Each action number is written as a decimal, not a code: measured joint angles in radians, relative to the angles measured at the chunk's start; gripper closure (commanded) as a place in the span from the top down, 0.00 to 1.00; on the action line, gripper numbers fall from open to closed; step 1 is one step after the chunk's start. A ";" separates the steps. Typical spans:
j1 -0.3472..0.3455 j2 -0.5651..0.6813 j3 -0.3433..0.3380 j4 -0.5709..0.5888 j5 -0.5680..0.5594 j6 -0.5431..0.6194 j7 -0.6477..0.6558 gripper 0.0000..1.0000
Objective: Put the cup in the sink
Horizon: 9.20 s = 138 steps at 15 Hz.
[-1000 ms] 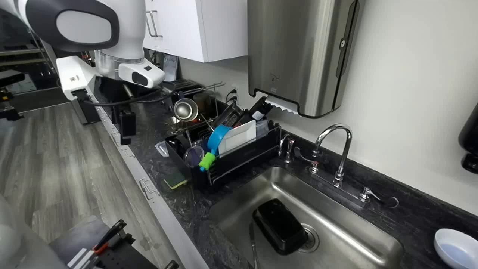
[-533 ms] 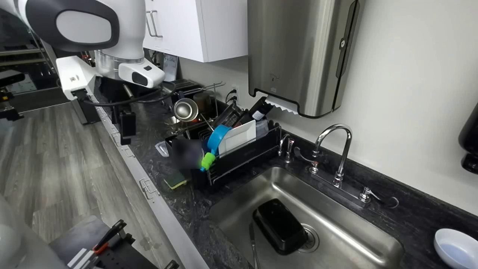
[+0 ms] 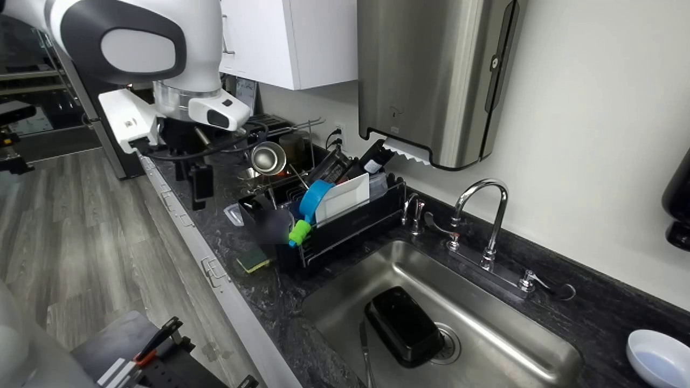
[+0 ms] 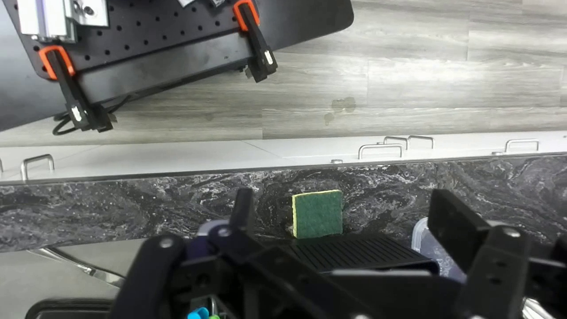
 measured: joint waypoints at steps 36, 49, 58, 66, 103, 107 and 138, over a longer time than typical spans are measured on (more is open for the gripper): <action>0.098 0.222 -0.176 0.107 0.040 0.252 -0.926 1.00; 0.101 0.490 -0.151 0.255 0.174 0.438 -1.179 1.00; 0.067 0.458 -0.173 0.266 0.417 0.265 -1.471 1.00; 0.009 0.445 -0.185 0.266 0.455 0.136 -1.528 1.00; -0.062 0.462 -0.069 0.099 1.011 0.270 -2.178 1.00; -0.062 0.465 -0.053 0.092 1.038 0.311 -2.178 1.00; -0.014 0.538 0.016 0.112 1.209 0.330 -2.320 1.00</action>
